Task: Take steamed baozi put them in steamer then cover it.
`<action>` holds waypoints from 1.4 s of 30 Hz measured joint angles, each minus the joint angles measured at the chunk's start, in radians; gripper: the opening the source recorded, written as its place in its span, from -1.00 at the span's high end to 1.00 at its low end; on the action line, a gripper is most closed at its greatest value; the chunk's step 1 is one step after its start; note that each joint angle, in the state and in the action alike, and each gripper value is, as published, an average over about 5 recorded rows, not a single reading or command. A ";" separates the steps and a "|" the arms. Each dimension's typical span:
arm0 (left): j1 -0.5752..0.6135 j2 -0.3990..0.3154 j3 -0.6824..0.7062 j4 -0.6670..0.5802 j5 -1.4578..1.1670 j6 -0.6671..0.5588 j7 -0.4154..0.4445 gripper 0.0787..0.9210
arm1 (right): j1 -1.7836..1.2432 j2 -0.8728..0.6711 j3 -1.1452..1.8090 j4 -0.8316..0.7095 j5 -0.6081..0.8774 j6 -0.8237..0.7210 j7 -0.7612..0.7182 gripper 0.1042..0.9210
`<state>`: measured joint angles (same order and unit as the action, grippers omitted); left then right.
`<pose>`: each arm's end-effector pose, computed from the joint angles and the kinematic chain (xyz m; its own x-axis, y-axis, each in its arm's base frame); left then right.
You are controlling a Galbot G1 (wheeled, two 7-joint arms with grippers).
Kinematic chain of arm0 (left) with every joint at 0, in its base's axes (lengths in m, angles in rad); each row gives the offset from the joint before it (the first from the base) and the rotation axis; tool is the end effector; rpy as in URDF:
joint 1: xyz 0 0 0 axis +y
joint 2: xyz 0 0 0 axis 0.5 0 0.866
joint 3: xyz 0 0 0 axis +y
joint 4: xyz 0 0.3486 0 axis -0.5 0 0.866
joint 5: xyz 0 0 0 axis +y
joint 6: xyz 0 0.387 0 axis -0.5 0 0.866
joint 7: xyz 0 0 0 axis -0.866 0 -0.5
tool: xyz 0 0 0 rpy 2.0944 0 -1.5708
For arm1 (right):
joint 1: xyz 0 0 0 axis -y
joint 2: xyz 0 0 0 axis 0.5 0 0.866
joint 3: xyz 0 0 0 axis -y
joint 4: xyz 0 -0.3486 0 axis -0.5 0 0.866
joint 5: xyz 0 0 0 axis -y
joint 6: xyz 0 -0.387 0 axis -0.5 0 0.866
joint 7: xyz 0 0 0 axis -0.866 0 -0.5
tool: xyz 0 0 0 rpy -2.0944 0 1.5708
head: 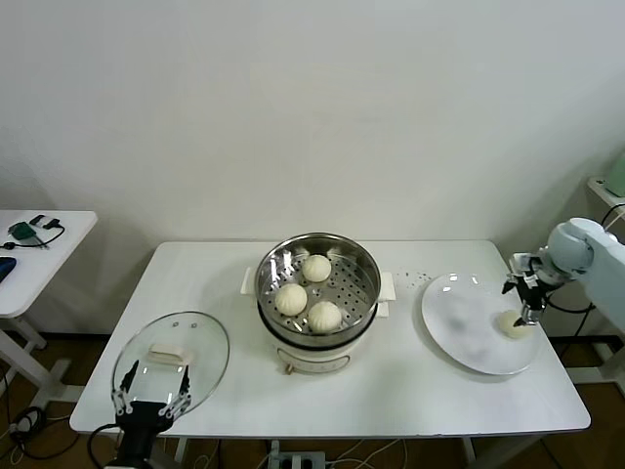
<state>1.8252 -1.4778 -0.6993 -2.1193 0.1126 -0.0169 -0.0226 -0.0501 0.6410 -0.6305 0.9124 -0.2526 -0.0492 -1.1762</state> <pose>0.1328 0.0711 -0.3285 -0.9753 -0.1169 0.1875 -0.0568 0.9526 0.2988 0.5497 -0.3018 -0.2077 -0.1443 0.0482 0.9884 -0.9843 0.0957 -0.1484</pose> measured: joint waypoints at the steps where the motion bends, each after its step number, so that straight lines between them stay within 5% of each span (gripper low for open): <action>1: 0.000 0.000 -0.001 0.001 0.000 0.000 0.000 -0.77 | -0.011 0.007 0.015 -0.015 -0.012 0.005 0.000 -0.76; 24: -0.005 -0.010 0.003 0.007 0.013 0.006 -0.002 -0.77 | -0.061 0.171 0.198 -0.276 -0.203 0.090 -0.001 -0.76; 34: -0.009 -0.011 0.003 0.007 0.014 0.010 -0.002 -0.77 | -0.045 0.185 0.205 -0.305 -0.209 0.096 -0.011 -0.40; 42: -0.003 -0.011 0.003 -0.002 0.016 0.009 -0.002 -0.77 | 0.019 0.168 0.128 -0.274 -0.126 0.064 -0.017 -0.34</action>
<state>1.8217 -1.4892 -0.6959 -2.1213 0.1287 -0.0084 -0.0248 -0.0310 0.8091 -0.5029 0.6379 -0.3784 0.0149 -1.1937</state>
